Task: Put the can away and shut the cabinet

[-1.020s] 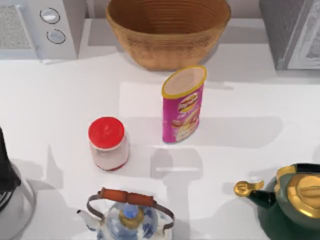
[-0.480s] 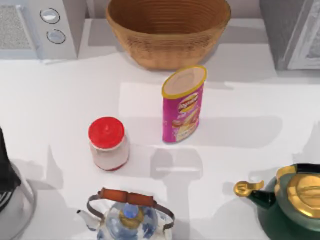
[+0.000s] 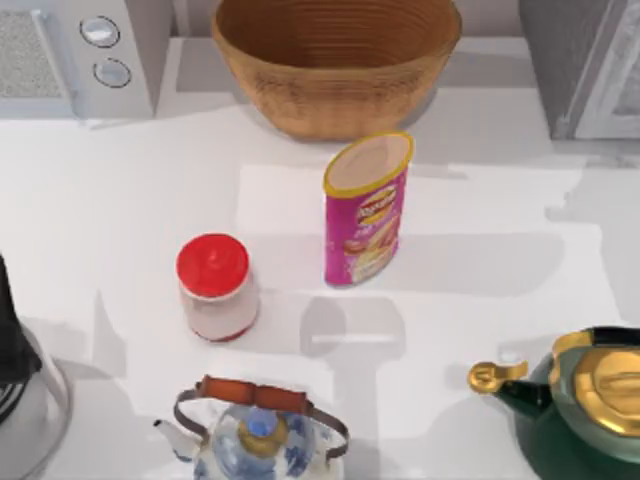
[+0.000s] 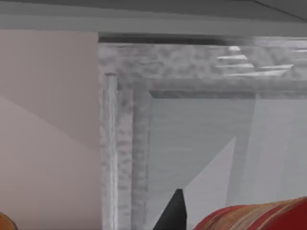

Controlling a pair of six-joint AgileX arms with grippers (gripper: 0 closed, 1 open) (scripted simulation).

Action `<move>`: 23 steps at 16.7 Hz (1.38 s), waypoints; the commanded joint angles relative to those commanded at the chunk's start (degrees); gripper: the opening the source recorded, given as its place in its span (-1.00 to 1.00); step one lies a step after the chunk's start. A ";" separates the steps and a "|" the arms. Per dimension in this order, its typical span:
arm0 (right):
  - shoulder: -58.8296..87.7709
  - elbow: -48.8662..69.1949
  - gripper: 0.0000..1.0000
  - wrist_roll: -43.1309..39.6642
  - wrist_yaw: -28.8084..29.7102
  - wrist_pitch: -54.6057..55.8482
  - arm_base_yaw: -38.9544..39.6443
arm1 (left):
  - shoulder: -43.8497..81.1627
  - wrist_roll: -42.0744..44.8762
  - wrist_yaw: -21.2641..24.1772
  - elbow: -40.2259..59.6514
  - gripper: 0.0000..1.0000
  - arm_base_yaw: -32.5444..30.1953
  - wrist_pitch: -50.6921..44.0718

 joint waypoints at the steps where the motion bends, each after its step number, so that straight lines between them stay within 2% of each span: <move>1: 3.87 4.37 -1.00 0.09 0.48 -1.14 0.73 | 0.00 0.00 0.00 0.00 1.00 0.00 0.00; 5: 16.72 17.65 -1.00 0.87 1.91 -4.34 3.71 | 0.00 0.00 0.00 0.00 1.00 0.00 0.00; 10: 26.90 26.50 -1.00 2.34 2.86 -5.81 6.86 | 0.00 0.00 0.00 0.00 1.00 0.00 0.00; 20: 30.69 29.76 -1.00 3.00 3.25 -6.32 7.59 | 0.00 0.00 0.00 0.00 1.00 0.00 0.00; 23: 36.16 35.51 -1.00 3.04 3.06 -8.27 6.85 | 0.00 0.00 0.00 0.00 1.00 0.00 0.00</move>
